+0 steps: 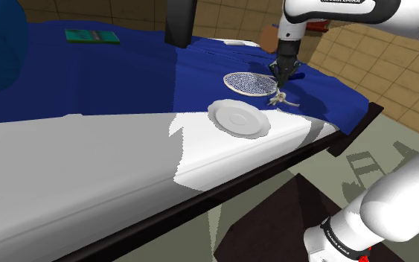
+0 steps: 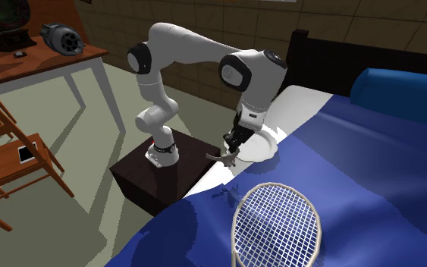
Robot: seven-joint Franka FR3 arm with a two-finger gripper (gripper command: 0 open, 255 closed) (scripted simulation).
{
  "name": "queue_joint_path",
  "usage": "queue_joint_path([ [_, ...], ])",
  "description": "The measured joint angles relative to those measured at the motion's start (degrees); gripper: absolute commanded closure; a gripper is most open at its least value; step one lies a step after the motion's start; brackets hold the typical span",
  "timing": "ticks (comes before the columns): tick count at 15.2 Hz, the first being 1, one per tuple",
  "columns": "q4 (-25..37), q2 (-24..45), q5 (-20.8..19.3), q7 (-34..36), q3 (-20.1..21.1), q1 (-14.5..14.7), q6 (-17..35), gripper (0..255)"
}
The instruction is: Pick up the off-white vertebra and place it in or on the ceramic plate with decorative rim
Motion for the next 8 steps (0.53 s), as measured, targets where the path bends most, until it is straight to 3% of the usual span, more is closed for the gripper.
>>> queue_joint_path([
  [8,3.32,1.66,2.54,10.54,5.48,5.32,-2.72,255],
])
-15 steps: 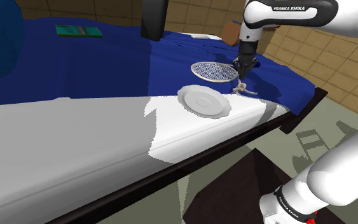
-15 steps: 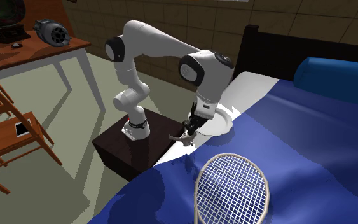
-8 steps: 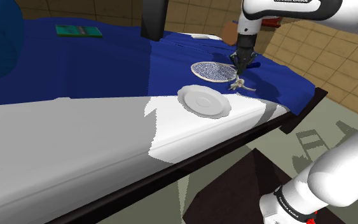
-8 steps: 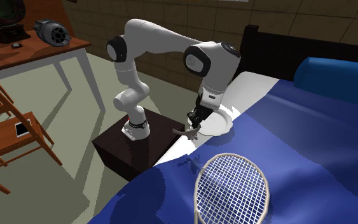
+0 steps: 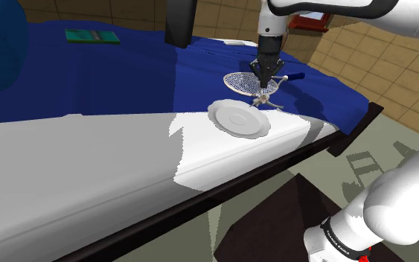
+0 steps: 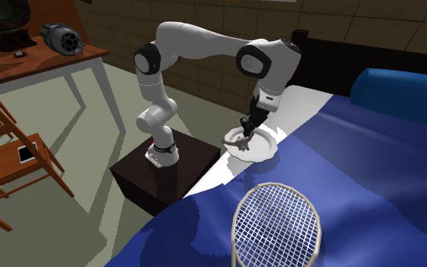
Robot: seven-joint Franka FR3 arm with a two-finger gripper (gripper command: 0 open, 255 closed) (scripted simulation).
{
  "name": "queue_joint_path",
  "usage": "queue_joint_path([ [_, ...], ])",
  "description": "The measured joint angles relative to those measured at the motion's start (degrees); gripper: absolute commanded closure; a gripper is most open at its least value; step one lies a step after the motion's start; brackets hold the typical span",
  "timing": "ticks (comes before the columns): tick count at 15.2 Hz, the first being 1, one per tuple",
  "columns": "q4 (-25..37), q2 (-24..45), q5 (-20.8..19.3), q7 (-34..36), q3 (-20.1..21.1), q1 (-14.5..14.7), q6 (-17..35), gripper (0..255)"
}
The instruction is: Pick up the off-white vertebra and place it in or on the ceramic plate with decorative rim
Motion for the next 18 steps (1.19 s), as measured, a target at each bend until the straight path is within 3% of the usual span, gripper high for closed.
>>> queue_joint_path([
  [5,4.36,3.29,1.27,6.46,3.17,3.30,-1.49,255],
  [18,-4.25,2.45,1.63,8.66,3.95,4.14,7.35,255],
])
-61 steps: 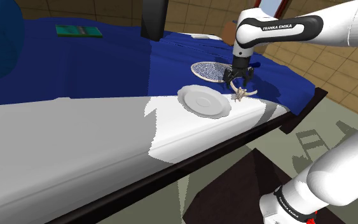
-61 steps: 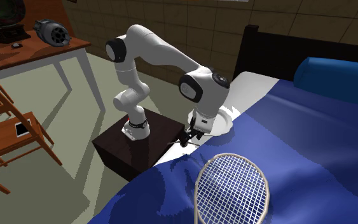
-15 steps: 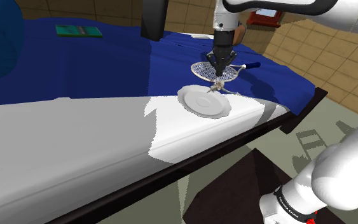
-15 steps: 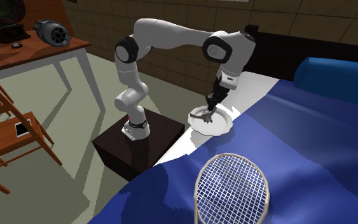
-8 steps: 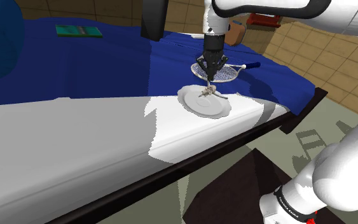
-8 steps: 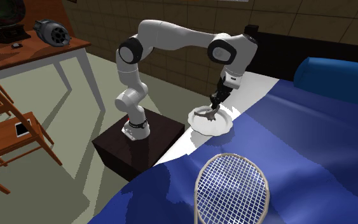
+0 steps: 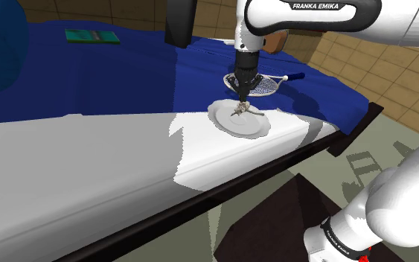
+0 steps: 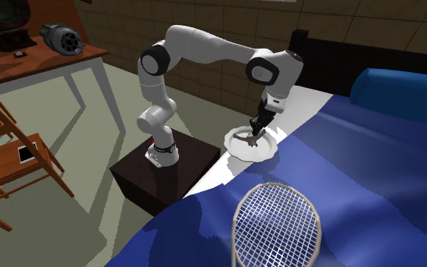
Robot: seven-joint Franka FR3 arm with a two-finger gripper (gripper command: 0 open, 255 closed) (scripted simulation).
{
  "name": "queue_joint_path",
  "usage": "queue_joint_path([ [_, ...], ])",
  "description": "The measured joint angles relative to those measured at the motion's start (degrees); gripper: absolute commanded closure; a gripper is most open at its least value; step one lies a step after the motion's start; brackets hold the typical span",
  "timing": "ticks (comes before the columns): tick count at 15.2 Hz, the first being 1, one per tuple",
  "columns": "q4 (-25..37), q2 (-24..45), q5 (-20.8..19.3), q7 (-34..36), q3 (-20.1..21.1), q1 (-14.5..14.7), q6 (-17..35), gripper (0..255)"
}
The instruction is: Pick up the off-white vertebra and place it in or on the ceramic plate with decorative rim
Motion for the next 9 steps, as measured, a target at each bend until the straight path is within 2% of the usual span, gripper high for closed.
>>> queue_joint_path([
  [3,-1.58,-1.08,-0.14,0.08,-0.09,-0.06,2.35,255],
  [9,-2.27,-1.56,-0.16,-0.07,-0.24,-0.13,3.02,255],
])
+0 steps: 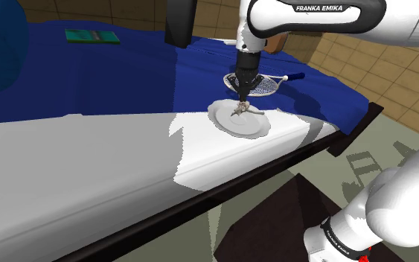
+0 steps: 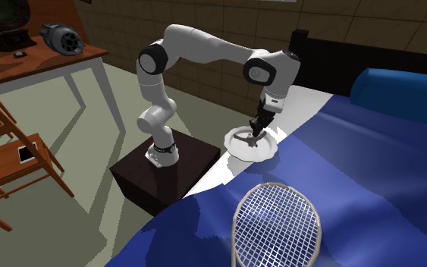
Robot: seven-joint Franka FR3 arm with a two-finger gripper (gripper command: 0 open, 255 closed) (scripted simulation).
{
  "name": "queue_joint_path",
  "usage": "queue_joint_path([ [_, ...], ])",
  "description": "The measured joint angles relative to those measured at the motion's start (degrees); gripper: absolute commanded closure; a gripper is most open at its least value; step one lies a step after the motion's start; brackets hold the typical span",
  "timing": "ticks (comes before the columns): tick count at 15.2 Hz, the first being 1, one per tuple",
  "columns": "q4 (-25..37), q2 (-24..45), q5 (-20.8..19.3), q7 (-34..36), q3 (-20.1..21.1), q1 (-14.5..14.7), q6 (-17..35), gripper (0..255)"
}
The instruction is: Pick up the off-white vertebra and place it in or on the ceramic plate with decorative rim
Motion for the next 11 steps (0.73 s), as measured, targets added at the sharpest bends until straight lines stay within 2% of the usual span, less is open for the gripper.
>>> queue_joint_path([
  [1,-0.27,-0.16,-0.01,-0.15,-0.06,-0.06,0.25,0],
  [7,0.37,0.43,0.09,-0.34,-0.02,-0.04,-0.12,0],
  [11,6.53,3.86,0.10,0.19,0.31,0.36,-5.89,0],
])
